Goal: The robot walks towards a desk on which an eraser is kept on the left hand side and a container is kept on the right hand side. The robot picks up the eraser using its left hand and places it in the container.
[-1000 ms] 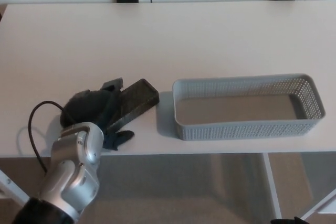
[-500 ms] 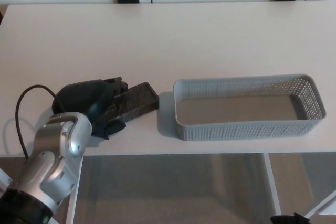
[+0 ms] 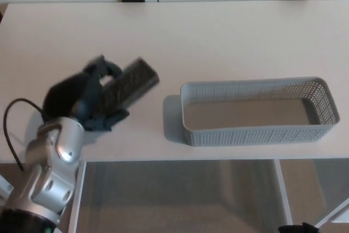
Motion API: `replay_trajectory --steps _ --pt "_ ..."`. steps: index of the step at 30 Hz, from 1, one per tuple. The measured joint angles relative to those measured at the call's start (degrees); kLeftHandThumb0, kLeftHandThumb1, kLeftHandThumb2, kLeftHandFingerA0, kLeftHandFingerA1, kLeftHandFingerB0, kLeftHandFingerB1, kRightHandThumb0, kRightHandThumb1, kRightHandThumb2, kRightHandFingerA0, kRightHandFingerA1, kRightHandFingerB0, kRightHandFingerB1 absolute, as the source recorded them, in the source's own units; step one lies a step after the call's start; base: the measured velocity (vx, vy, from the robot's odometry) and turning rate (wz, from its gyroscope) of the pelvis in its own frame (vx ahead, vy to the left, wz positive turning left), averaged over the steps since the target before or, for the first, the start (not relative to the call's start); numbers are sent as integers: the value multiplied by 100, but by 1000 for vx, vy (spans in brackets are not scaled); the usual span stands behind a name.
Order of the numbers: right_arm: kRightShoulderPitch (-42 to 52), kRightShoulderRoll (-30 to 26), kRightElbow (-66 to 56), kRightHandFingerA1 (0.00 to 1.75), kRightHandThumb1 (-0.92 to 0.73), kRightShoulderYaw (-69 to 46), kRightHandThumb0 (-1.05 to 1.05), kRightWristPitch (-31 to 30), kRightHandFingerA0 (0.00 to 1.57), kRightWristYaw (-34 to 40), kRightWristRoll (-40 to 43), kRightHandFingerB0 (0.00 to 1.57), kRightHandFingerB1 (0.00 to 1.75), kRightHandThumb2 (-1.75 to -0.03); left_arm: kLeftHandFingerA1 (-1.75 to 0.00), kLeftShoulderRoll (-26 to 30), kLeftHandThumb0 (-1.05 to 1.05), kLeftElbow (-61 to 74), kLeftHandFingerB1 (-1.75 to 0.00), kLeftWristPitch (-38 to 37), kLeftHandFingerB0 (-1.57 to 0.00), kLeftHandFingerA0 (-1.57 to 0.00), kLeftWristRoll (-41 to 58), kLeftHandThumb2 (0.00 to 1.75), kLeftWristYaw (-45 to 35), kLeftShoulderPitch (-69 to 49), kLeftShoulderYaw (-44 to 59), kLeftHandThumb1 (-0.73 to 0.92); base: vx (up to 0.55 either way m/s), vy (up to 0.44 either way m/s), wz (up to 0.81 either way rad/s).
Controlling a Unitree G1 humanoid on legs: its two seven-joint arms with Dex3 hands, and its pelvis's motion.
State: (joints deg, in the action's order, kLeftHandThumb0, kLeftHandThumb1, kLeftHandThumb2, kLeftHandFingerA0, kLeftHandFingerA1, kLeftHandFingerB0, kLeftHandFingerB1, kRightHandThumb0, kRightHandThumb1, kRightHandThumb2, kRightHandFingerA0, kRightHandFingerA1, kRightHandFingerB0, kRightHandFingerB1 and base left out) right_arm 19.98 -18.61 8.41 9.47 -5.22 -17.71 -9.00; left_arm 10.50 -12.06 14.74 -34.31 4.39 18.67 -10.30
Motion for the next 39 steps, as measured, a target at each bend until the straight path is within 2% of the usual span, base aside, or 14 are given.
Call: replay_trajectory --steps 7,10,15,16,18,19,20,22,23,24,35,36,38,39 --pt "0 -14 59 56 -43 5 -63 -3 20 -35 3 7 47 -73 -170 -198 -25 1141 -122 -52 -59 -67 162 60 84 90 97 83 0 0 0" --pt "-1 -14 83 56 -43 11 -63 -2 21 -38 2 6 48 -74 -120 -251 -23 1496 -50 -68 -68 -94 154 61 83 105 -94 73 0 0 0" --pt "-17 -14 122 56 -43 55 -62 -1 21 -38 -9 8 48 -73 -159 -369 -21 1934 -110 -86 -69 -76 -30 62 32 243 -817 72 0 0 0" --pt "-15 -14 122 55 -43 66 -61 -1 21 -37 -12 7 47 -72 -148 -392 -33 1938 -53 -88 -69 -85 -65 65 19 280 -951 75 0 0 0" --pt "1 -14 116 55 -43 84 -61 -1 21 -37 -17 7 47 -72 -109 -434 -34 1933 -64 -86 -60 -96 -151 100 -69 387 -1274 62 0 0 0" --pt "8 -14 114 55 -44 97 -62 -1 21 -37 -18 8 46 -73 -100 -452 -35 1912 -45 -80 -58 -98 -205 63 -122 456 -1423 77 0 0 0" --pt "11 -14 113 54 -44 110 -63 -1 20 -37 -21 7 46 -73 -142 -475 -35 1879 -80 -68 -67 -85 -269 62 -178 530 -1561 76 0 0 0" --pt "16 -20 100 55 -44 136 -64 -4 22 -37 -39 8 46 -73 -143 -591 -37 1617 -51 -48 -70 -93 -392 63 -224 739 -1830 71 0 0 0" --pt "18 -22 90 55 -44 149 -62 -4 23 -37 -49 9 46 -74 -159 -633 -33 1445 -98 -48 -63 -81 -445 66 -223 837 -1927 72 0 0 0" --pt "16 -21 82 55 -44 162 -62 -4 23 -35 -59 9 47 -74 -149 -661 -33 1261 -55 -54 -63 -87 -490 64 -220 932 -2021 71 0 0 0" --pt "-45 -38 -1 56 -42 247 -63 -20 23 -27 -173 9 47 -73 -168 -1055 -35 -389 -122 -171 -53 -74 -591 63 -111 1648 -2280 75 0 0 0" --pt "-54 -41 -5 56 -42 245 -65 -21 23 -29 -176 9 47 -74 -140 -1069 -35 -444 -59 -181 -64 -83 -594 61 -98 1669 -2280 73 0 0 0" --pt "-69 -52 -7 55 -44 245 -65 -22 22 -36 -180 8 47 -74 0 -1071 -95 -482 0 -179 0 0 -592 92 -140 1701 -2288 58 0 0 0" --pt "-78 -55 -6 55 -44 247 -65 -22 21 -38 -181 8 47 -74 0 -1043 -97 -467 0 -173 0 0 -599 93 -235 1727 -2328 56 0 0 0"
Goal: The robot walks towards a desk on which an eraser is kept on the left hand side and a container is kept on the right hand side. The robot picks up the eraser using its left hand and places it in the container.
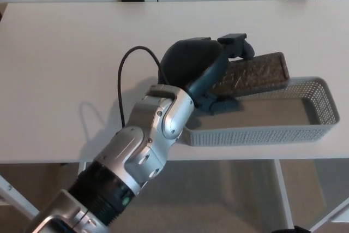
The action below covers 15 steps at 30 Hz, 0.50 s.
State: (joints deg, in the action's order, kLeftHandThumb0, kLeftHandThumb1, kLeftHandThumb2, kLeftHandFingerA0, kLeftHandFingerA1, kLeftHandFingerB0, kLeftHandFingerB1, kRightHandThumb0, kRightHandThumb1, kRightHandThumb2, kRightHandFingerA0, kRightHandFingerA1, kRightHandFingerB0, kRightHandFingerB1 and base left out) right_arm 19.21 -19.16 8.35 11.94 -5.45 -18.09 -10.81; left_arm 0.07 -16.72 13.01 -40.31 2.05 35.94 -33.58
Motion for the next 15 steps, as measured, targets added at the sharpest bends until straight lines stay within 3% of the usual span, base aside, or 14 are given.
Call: replay_trajectory --steps 2,3,4,6,7,12,13,15 --pt "-9 0 0 55 -43 6 -64 0 21 -2 0 8 47 -74 0 37 -98 41 0 3 0 0 -9 93 -152 21 -71 55 0 0 0" --pt "-15 0 0 55 -43 6 -63 0 21 -2 0 8 46 -73 0 49 -97 69 0 8 0 0 -10 62 -245 21 -108 74 0 0 0" --pt "-22 0 0 55 -43 7 -63 0 20 -3 0 8 46 -73 0 60 -104 91 0 31 0 0 -14 102 -316 21 -142 64 0 0 0" --pt "-37 0 0 54 -43 6 -64 0 20 -4 1 8 46 -73 0 98 -104 148 -1 84 0 0 -26 106 -469 21 -207 66 0 0 0" --pt "-46 0 0 54 -44 6 -64 0 20 -6 1 8 46 -74 0 125 -101 198 0 114 0 0 -33 63 -556 21 -245 82 0 0 0" --pt "-73 -12 -16 53 -44 7 -64 -2 19 -17 -2 9 45 -74 0 337 -104 660 0 228 0 0 -80 64 -965 -14 -396 86 0 0 0" --pt "-78 -19 -28 53 -44 10 -63 -3 19 -21 -4 9 45 -74 0 401 -104 793 -2 235 0 0 -92 111 -1044 -38 -405 69 0 0 0" --pt "-86 -29 -47 52 -44 18 -63 -4 19 -24 -10 9 45 -74 0 510 -105 1123 -1 245 0 0 -101 113 -1167 -130 -399 72 0 0 0"
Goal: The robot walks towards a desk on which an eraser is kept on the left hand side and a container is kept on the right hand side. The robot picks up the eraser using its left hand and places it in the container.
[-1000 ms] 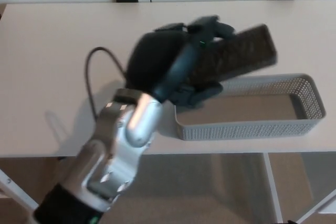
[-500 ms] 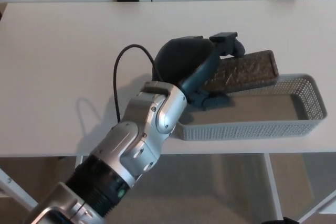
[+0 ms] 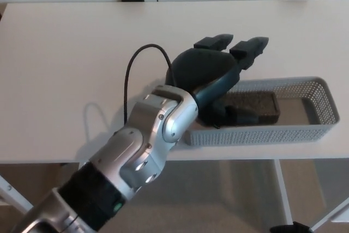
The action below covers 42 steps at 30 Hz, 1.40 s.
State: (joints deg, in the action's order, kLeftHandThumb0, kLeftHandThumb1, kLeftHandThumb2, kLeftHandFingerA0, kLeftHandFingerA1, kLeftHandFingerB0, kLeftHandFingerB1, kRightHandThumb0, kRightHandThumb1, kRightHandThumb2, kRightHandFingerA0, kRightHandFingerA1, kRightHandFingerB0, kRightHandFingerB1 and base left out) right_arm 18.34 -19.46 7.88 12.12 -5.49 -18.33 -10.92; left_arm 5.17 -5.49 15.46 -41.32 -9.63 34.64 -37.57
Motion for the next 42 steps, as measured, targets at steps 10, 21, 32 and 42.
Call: replay_trajectory --steps 10,21,32,42 --pt "-35 -4 -29 54 -31 17 -35 -8 10 -5 -2 7 54 -90 -27 421 -76 1864 -38 0 -10 -3 351 80 -329 -990 431 48 0 0 0" --pt "-52 -2 -27 55 -42 24 -64 -10 21 -5 -1 10 47 -74 -49 825 -105 2539 -48 -3 -34 -10 1376 121 -800 -2438 1096 78 0 0 0" --pt "-60 0 -25 54 -33 39 -33 -15 11 -5 -1 7 53 -91 -49 1168 -85 2650 -40 35 -65 -75 2428 68 -1486 -4159 2183 89 0 0 0" --pt "-65 1 -22 54 -32 56 -34 -19 11 -5 -1 7 53 -90 -42 1311 -90 2651 -37 42 -59 -71 3328 65 -2144 -5443 3401 79 0 0 0"
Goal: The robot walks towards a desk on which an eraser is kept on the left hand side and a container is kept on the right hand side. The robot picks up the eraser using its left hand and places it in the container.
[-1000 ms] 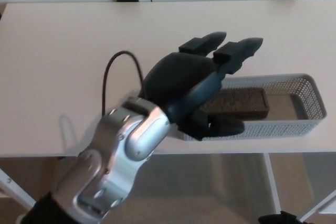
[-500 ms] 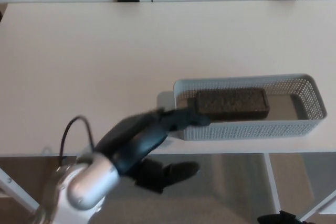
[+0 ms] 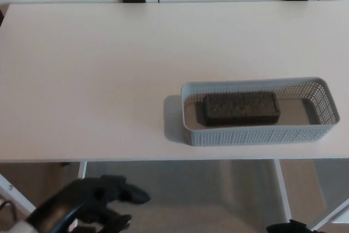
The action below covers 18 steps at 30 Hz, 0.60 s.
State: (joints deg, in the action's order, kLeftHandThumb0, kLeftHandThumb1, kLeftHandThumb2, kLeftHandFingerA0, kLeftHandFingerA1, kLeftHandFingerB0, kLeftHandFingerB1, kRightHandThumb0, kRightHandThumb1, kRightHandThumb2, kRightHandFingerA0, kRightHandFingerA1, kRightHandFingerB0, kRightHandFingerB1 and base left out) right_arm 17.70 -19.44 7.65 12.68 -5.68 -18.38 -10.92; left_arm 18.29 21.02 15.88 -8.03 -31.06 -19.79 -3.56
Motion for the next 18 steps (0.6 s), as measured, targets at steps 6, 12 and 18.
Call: replay_trajectory --steps 6,12,18 --pt "-1 0 14 54 -34 3 -33 -2 10 0 0 7 53 -91 -40 20 -85 -32 -29 57 -26 -45 532 59 -524 -376 328 58 0 0 0" --pt "-11 -1 97 52 -45 1 -62 -5 22 0 0 11 45 -74 -40 94 -87 -424 -29 -111 -26 -29 797 65 -930 -768 256 81 0 0 0" --pt "-40 -1 104 54 -35 -4 -32 -6 11 0 2 7 53 -92 -35 248 -82 -1431 -28 -422 -18 -18 497 64 -601 -795 -49 77 0 0 0"
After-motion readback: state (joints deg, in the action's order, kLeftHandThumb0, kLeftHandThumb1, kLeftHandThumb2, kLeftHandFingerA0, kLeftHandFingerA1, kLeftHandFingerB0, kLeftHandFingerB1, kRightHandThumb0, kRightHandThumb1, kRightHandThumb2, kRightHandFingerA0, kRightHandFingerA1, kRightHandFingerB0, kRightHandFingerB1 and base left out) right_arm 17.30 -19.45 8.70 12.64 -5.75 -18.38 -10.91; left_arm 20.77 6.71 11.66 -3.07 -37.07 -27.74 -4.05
